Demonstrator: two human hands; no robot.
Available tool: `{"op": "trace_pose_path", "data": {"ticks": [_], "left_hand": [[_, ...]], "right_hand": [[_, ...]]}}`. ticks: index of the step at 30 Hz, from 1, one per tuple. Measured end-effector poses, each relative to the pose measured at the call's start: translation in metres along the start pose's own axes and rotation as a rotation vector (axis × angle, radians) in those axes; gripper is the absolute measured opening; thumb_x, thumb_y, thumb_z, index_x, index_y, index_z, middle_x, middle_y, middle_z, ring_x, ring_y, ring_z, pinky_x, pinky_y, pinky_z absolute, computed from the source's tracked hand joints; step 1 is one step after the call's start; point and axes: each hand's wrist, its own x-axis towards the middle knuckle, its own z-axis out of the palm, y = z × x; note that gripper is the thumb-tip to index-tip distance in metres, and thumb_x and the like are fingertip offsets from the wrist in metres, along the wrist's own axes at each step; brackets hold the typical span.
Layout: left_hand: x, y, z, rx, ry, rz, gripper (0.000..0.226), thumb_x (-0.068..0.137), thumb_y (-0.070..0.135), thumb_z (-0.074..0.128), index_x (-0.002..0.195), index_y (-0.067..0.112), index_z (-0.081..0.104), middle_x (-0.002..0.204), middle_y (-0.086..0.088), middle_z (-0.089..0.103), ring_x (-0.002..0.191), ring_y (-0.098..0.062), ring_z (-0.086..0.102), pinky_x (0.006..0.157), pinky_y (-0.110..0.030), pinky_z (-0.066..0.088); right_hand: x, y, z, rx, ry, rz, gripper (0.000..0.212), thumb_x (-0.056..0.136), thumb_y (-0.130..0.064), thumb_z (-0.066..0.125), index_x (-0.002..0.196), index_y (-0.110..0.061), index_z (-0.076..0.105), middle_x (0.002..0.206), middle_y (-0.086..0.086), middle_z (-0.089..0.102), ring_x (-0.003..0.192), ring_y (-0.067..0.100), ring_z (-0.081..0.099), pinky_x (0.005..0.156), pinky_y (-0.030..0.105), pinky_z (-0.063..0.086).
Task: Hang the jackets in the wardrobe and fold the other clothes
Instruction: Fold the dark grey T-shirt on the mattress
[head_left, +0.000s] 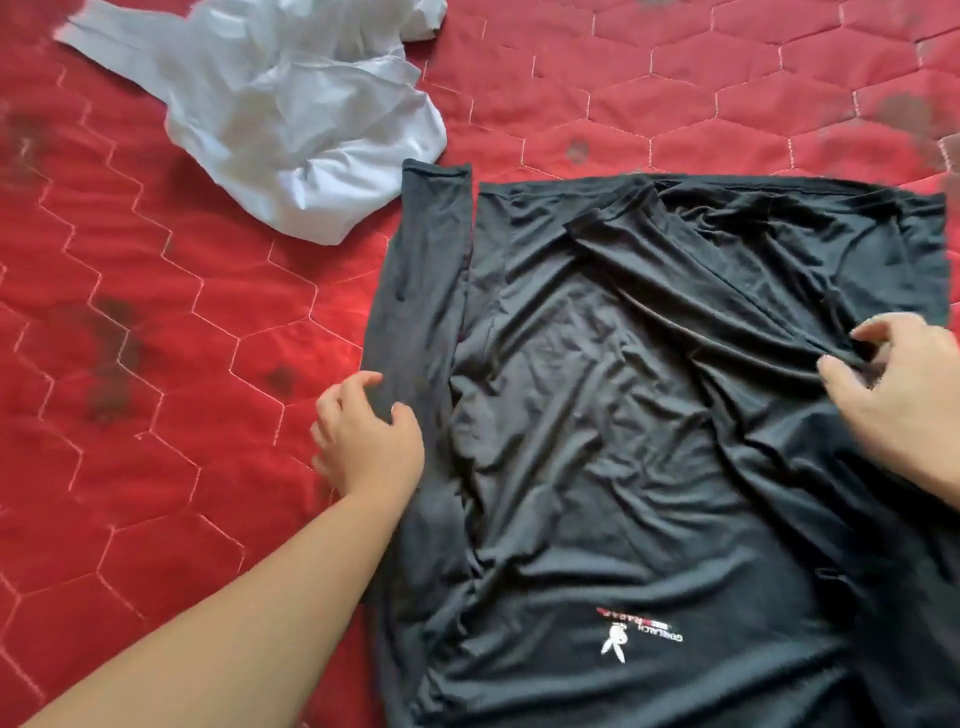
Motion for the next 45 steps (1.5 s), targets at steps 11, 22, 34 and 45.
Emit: {"op": "trace_pose_path", "data": {"ticks": [11,22,34,45], "left_hand": [[0.052,-0.030,-0.025,-0.165,-0.560,0.057,0.020,0.077,0.017,0.070,0.093,0.027,0.061,0.075,0.010,0.065,0.080,-0.016,0.064,0.068,-0.024,0.043],[0.044,-0.043,-0.050,-0.284,-0.741,0.301,0.048,0.071,0.018,0.068,0.114,0.036,0.060,0.065,0.009,0.053,0.058,-0.006,0.048,0.058,-0.020,0.041],[0.021,-0.023,-0.068,-0.493,-0.985,0.241,0.026,0.075,0.041,0.071,0.068,0.018,0.062,0.047,0.004,0.052,0.044,-0.014,0.049,0.053,-0.027,0.041],[0.042,0.058,-0.067,-1.009,-1.201,-0.463,0.046,0.104,0.035,0.034,0.114,0.001,0.064,0.107,-0.019,0.070,0.098,-0.029,0.069,0.094,-0.041,0.050]], "right_hand": [[-0.089,-0.286,0.092,0.154,-0.360,-0.476,0.030,0.086,-0.043,0.057,0.068,-0.022,0.046,0.076,-0.001,0.059,0.080,0.026,0.058,0.070,0.037,0.046],[-0.064,-0.338,0.120,0.369,-0.631,0.006,0.016,0.075,-0.018,0.057,0.065,-0.017,0.045,0.063,-0.002,0.044,0.062,0.019,0.043,0.053,0.026,0.030],[-0.059,-0.319,0.046,1.276,-1.071,0.277,0.016,0.096,-0.020,0.052,0.092,-0.010,0.063,0.059,0.000,0.068,0.042,0.007,0.057,0.042,0.014,0.044],[-0.111,-0.230,0.025,1.086,-1.276,0.275,0.068,0.077,-0.040,0.067,0.121,0.010,0.056,0.126,0.030,0.058,0.113,0.043,0.059,0.100,0.056,0.045]]}}
